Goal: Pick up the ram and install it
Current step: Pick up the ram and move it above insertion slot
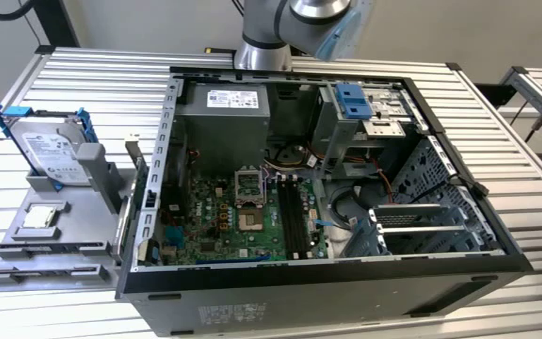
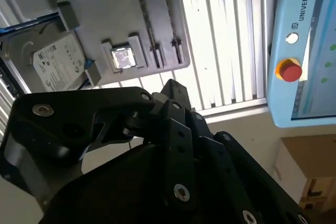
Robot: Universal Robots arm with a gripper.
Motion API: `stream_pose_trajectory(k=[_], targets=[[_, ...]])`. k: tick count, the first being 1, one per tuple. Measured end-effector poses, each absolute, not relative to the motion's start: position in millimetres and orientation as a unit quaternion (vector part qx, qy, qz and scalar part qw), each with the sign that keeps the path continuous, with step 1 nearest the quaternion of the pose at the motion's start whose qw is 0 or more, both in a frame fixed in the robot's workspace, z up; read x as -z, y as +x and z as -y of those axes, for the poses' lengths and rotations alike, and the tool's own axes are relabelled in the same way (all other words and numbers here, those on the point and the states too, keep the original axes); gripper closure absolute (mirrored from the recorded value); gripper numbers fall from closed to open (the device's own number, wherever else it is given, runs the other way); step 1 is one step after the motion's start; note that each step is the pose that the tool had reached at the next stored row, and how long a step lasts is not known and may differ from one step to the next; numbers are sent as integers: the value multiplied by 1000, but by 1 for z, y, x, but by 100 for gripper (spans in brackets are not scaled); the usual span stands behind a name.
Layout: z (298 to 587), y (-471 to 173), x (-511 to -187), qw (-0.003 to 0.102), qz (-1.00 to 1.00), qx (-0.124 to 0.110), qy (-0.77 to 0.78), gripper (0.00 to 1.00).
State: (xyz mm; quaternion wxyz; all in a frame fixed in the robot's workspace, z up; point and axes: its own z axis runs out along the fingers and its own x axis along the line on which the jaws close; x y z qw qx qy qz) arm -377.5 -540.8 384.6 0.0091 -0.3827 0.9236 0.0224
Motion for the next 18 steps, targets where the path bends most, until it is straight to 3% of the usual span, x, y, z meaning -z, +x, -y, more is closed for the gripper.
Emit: stream_pose_trajectory(k=[9,18], targets=[[541,-377,-382,16,-889,-19,-457,100],[541,-378,-378,16,-848,-20,-529,100]])
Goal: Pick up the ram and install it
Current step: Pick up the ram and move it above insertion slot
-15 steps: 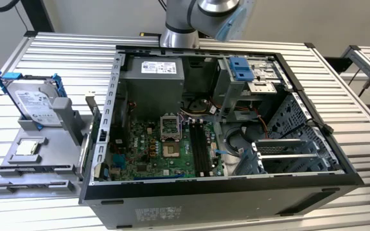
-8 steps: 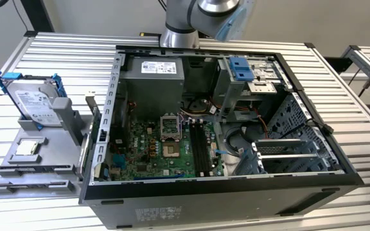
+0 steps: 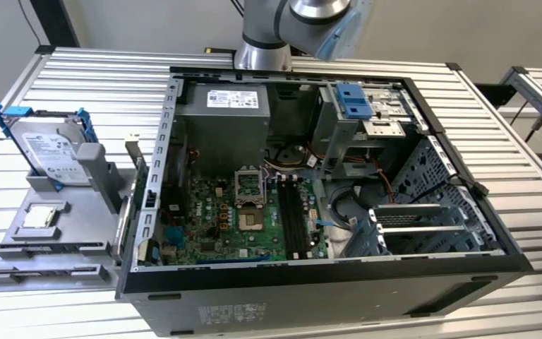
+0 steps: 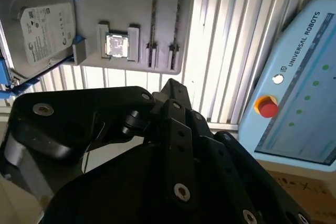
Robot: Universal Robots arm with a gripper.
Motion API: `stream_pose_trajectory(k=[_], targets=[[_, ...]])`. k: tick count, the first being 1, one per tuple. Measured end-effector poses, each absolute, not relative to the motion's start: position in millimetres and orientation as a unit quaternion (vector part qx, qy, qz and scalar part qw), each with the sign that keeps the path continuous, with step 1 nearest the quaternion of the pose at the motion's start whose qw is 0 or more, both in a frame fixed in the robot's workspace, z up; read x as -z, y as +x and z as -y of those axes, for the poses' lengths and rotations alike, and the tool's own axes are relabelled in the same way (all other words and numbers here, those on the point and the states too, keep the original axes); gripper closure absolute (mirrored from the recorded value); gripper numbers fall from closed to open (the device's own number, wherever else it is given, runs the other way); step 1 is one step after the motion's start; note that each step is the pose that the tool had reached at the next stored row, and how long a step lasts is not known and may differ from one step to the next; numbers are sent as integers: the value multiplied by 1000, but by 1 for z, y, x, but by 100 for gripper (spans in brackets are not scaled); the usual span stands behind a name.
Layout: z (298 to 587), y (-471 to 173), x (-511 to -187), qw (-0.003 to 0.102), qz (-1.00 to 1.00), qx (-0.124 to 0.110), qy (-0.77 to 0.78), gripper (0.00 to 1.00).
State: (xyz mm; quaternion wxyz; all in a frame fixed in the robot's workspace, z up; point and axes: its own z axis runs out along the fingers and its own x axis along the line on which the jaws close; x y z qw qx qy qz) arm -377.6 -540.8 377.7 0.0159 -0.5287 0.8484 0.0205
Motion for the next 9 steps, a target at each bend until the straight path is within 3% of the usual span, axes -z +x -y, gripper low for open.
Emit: stream_pose_trajectory(k=[9], targets=[[541,-378,-374,14,-802,-22,-596,100]])
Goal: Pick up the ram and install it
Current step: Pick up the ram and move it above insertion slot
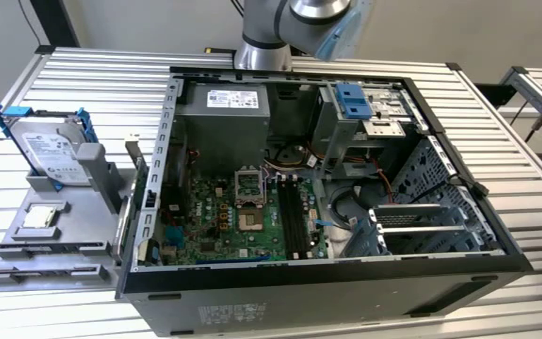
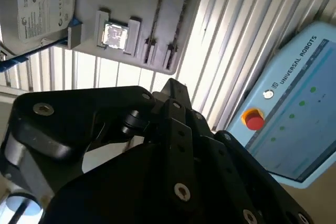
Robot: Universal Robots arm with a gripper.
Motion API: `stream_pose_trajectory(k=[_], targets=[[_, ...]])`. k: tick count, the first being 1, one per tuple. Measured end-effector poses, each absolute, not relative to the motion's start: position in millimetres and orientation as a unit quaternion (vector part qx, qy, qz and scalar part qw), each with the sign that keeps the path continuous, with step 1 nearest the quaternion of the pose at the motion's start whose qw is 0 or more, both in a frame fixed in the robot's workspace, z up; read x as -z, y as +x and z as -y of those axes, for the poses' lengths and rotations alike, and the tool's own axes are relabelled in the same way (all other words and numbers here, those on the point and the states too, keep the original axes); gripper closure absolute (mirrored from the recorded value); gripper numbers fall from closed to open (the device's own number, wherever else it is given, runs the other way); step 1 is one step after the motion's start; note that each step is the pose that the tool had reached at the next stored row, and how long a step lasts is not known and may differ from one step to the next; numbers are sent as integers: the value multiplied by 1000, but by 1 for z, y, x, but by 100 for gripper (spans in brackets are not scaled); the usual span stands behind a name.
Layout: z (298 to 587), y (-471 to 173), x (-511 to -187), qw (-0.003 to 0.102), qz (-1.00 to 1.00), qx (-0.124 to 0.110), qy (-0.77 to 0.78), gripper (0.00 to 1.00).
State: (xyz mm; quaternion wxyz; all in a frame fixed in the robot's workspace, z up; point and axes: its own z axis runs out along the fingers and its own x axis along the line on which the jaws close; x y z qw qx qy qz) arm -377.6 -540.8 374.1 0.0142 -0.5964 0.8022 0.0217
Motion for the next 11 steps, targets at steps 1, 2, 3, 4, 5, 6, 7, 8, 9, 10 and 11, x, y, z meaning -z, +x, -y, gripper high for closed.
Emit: stream_pose_trajectory(k=[1,2,3,4,5,6,7,8,9,10,11], targets=[[541,-378,-374,14,-797,-22,-604,100],[541,-378,-374,14,-791,-22,-611,100],[541,-378,-374,14,-786,-22,-618,100],[541,-378,-374,13,-780,-22,-625,100],[541,-378,-374,13,-774,-22,-632,100],[541,-378,-374,13,-768,-22,-640,100],[541,-378,-374,13,-763,-23,-646,100],[541,-378,-374,13,-757,-23,-653,100],[541,-378,-374,12,-751,-23,-660,100],[541,-378,-374,12,-745,-23,-667,100],[541,-378,-374,12,-739,-23,-674,100]])
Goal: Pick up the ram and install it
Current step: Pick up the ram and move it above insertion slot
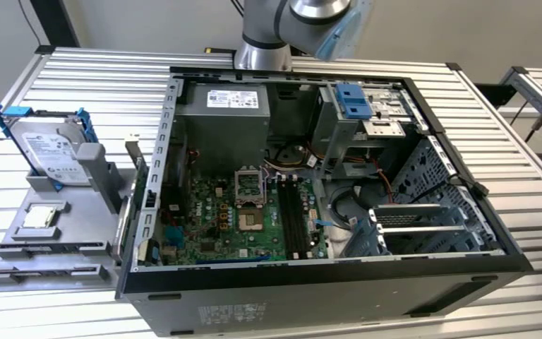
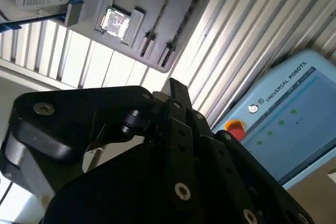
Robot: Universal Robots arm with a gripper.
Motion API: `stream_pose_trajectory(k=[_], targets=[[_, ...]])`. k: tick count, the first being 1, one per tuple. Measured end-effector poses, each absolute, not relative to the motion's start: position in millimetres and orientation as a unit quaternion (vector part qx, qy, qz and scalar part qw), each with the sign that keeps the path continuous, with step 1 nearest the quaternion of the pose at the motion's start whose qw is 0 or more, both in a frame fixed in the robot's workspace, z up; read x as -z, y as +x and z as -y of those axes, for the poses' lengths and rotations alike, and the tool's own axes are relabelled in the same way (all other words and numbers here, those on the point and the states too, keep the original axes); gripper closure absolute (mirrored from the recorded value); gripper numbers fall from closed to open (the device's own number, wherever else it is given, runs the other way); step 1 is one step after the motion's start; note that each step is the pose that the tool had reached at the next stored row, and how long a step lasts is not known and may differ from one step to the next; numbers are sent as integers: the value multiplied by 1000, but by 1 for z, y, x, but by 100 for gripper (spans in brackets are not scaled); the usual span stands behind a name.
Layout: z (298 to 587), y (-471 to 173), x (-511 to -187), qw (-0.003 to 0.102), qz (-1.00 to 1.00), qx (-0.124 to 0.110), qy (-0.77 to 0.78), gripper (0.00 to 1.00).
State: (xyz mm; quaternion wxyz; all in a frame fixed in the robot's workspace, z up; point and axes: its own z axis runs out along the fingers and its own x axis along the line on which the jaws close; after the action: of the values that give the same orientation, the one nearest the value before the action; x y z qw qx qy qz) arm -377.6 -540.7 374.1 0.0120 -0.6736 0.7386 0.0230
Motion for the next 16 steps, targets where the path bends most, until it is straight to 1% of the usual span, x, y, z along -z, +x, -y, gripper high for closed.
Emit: stream_pose_trajectory(k=[9,15,16], targets=[[541,-378,-374,10,-682,-24,-731,100],[541,-378,-374,10,-681,-24,-732,100],[541,-378,-374,10,-681,-24,-732,0]])
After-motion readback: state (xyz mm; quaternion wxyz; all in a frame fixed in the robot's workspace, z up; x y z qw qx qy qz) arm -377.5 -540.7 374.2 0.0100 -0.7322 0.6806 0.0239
